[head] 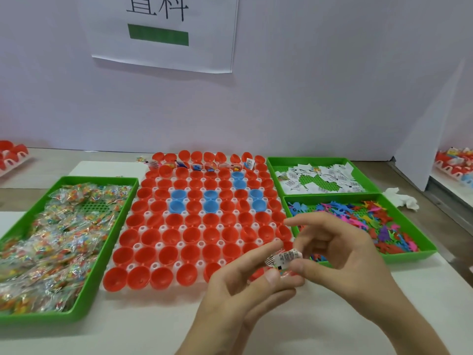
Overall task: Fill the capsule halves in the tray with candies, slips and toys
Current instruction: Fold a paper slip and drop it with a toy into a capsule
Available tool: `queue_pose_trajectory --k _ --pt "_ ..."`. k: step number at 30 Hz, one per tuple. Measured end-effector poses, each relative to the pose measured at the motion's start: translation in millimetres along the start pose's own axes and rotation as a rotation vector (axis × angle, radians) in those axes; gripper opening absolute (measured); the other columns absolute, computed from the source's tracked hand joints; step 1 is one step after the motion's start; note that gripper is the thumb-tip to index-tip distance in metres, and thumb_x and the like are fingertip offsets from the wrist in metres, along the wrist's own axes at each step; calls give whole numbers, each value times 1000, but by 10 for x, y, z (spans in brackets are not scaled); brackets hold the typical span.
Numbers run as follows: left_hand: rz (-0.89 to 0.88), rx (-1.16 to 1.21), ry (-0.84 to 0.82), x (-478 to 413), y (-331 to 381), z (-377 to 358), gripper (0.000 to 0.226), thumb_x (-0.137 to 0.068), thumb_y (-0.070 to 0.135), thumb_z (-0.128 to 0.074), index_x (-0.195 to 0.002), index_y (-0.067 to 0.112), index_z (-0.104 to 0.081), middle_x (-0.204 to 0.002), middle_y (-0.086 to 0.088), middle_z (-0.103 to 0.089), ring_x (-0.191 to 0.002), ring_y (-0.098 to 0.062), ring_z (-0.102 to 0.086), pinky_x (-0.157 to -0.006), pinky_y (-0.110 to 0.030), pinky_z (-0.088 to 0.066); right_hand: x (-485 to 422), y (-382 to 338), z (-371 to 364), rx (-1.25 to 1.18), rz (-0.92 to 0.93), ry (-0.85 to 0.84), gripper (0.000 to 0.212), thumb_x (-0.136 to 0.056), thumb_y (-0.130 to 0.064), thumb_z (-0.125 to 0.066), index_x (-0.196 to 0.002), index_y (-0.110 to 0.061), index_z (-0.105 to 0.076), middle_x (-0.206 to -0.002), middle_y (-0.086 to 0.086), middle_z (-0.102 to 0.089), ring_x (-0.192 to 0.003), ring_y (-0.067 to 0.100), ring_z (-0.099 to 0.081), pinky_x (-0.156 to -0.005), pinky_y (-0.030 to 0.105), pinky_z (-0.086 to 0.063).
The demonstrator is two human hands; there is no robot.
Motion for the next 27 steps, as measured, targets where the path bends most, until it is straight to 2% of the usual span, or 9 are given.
queue_pose_trajectory --k 4,8,10,13,20,24,27 --pt "-81 -176 87 1 20 56 44 -65 27 -82 -109 24 -78 -98 -19 -77 -91 -31 -76 -78 -31 -60 13 -5 -75 70 -9 -62 47 -72 -15 -82 -116 -30 -71 -76 -1 -64 -69 17 -61 -67 27 -53" --pt "-159 -229 178 14 84 100 32 -65 24 -81 -96 17 -80 -86 -17 -77 -74 -29 -76 -70 -32 -60 30 5 -169 91 -25 -104 46 -74 -18 -82 -117 -30 -71 -77 1 -61 -71 20 -60 -67 42 -54" --pt "-165 -221 205 17 88 120 24 -67 23 -80 -90 14 -80 -83 -18 -76 -70 -30 -75 -68 -33 -60 32 2 -193 98 -34 -122 47 -75 -16 -81 -119 -30 -70 -78 1 -61 -72 19 -61 -67 37 -53" --pt "-176 -255 196 28 127 98 11 -78 11 -76 -87 13 -80 -80 -18 -76 -69 -31 -75 -68 -34 -61 41 -17 -189 104 -40 -144 48 -76 -18 -80 -121 -30 -70 -80 1 -62 -73 16 -62 -68 29 -53" --pt "-283 -296 204 42 248 110 14 -81 3 -70 -88 12 -78 -85 -16 -75 -70 -34 -75 -68 -36 -61 26 -19 -197 74 -34 -129 38 -78 -18 -80 -113 -32 -73 -83 1 -66 -75 15 -65 -71 25 -54" --pt "-248 -329 186 17 252 132 15 -81 6 -71 -92 14 -77 -87 -12 -74 -71 -34 -75 -65 -36 -61 19 -31 -204 22 -26 -128 37 -77 -16 -81 -110 -29 -74 -82 5 -66 -72 16 -65 -67 21 -52" --pt "-220 -360 183 3 246 154 18 -80 13 -74 -97 17 -78 -94 -12 -74 -76 -28 -74 -66 -34 -59 16 -38 -199 -25 -16 -133 39 -75 -8 -81 -109 -26 -74 -81 7 -65 -71 17 -64 -67 23 -52"
Point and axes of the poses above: each hand's wrist, its own x-axis away from the middle knuckle, its own z-axis out of the back of the hand, y = z × x, the point moved 7 cm from there along -x, towards the middle knuckle
